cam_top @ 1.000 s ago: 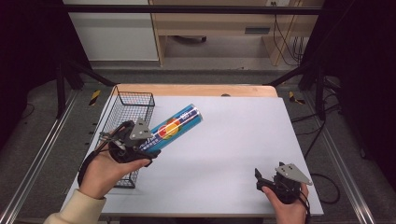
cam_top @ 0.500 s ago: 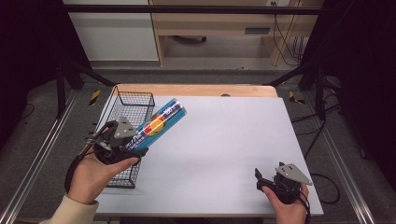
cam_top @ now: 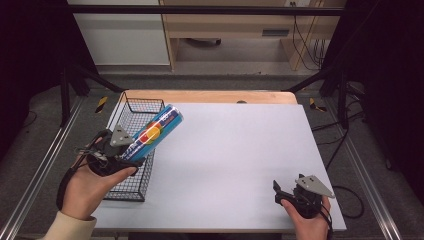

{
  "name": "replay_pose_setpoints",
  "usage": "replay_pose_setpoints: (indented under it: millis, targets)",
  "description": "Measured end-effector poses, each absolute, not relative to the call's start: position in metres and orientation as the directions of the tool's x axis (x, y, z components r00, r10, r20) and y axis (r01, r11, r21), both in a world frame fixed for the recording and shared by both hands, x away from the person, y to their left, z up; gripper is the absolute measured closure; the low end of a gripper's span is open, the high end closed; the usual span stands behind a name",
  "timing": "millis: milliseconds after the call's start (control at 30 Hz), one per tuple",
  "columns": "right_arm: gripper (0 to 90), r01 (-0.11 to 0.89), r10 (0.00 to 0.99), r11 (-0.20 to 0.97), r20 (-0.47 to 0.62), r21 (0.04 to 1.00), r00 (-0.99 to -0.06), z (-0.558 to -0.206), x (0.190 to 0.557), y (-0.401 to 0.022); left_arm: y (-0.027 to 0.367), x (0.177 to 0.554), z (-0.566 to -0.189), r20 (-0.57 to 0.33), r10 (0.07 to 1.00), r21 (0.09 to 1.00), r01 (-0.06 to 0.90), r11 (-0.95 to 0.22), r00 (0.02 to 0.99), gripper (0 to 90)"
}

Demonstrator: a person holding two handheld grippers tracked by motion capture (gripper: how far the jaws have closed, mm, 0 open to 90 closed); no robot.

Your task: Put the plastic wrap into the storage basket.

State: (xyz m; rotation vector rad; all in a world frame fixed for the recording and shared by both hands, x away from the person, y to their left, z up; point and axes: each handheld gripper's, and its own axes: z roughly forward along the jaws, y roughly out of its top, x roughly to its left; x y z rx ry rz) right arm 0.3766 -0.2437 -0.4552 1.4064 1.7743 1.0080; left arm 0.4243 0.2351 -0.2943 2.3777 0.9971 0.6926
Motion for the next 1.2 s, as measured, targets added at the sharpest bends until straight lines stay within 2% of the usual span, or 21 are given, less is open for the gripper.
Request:
replay_pose_setpoints:
  millis: [267,467,1200]
  targets:
    - [9.2,0.472,0.970,0.157,-0.044,0.867,-0.240,-0.451,0.383,-0.248,0.244,0.430,-0.300,0.266,0.776,0.583,0.546,-0.602,0.572,32.1]
    - [10.5,0.463,0.975,0.130,-0.029,0.877,-0.219,-0.450,0.381,-0.259,0.248,0.433,-0.309,0.256,0.784,0.582,0.557,-0.592,0.565,32.2]
    - [12.4,0.460,0.973,0.164,-0.067,0.873,-0.221,-0.452,0.378,-0.253,0.266,0.437,-0.316,0.229,0.827,0.578,0.612,-0.540,0.514,32.1]
